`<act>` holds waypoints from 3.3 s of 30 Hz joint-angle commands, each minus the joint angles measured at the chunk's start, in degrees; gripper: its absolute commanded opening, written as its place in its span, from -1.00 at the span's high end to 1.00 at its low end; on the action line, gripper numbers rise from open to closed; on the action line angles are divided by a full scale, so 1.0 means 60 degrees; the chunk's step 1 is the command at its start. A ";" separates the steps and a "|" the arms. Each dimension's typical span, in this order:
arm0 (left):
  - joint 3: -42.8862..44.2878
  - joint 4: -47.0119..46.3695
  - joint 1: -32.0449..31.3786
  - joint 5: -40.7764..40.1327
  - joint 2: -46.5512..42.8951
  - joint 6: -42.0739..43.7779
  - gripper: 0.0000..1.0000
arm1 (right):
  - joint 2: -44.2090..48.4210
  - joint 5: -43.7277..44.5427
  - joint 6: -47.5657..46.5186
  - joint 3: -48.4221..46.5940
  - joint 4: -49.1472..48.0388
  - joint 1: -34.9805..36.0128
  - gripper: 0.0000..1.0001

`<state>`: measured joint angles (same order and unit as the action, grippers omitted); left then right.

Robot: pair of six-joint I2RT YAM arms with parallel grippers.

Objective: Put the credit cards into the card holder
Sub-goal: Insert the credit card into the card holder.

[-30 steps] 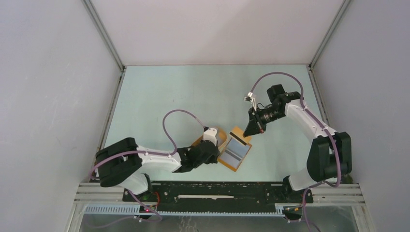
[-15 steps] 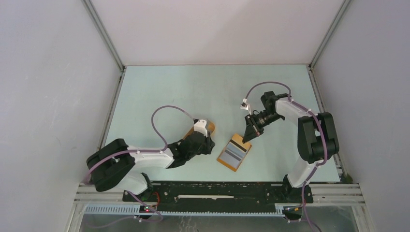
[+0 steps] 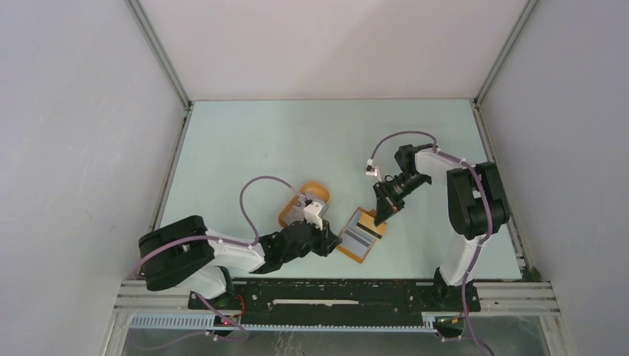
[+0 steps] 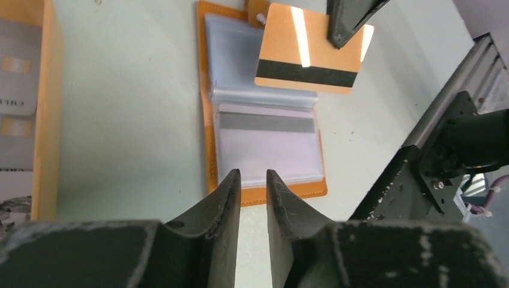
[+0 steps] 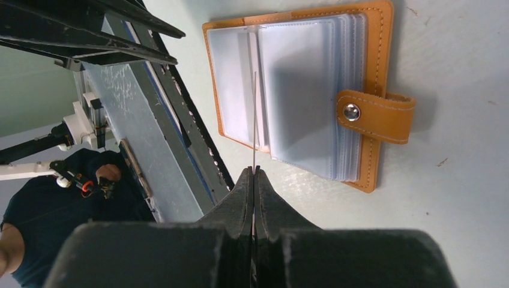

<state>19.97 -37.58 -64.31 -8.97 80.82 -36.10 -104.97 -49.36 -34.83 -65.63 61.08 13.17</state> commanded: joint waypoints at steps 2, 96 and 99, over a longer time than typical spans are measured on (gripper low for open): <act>-0.0176 -0.1090 -0.0270 -0.0556 0.0527 -0.0547 0.47 | -0.0397 -0.0002 -0.0142 -0.0414 0.0200 0.0193 1.00; 0.0086 0.0254 0.0568 -0.0089 0.1053 -0.2889 0.16 | 0.0074 -0.0004 0.1435 -0.0227 -0.1623 -0.0052 1.00; 0.0078 0.0494 0.0560 -0.0099 0.0702 -0.2635 0.17 | -0.0139 -0.0066 0.1407 -0.0246 -0.1542 -0.0056 1.00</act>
<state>21.12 -37.80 -61.21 -8.78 88.73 -56.55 -106.54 -49.39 -27.70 -67.22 52.60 13.08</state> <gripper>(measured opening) 0.417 0.007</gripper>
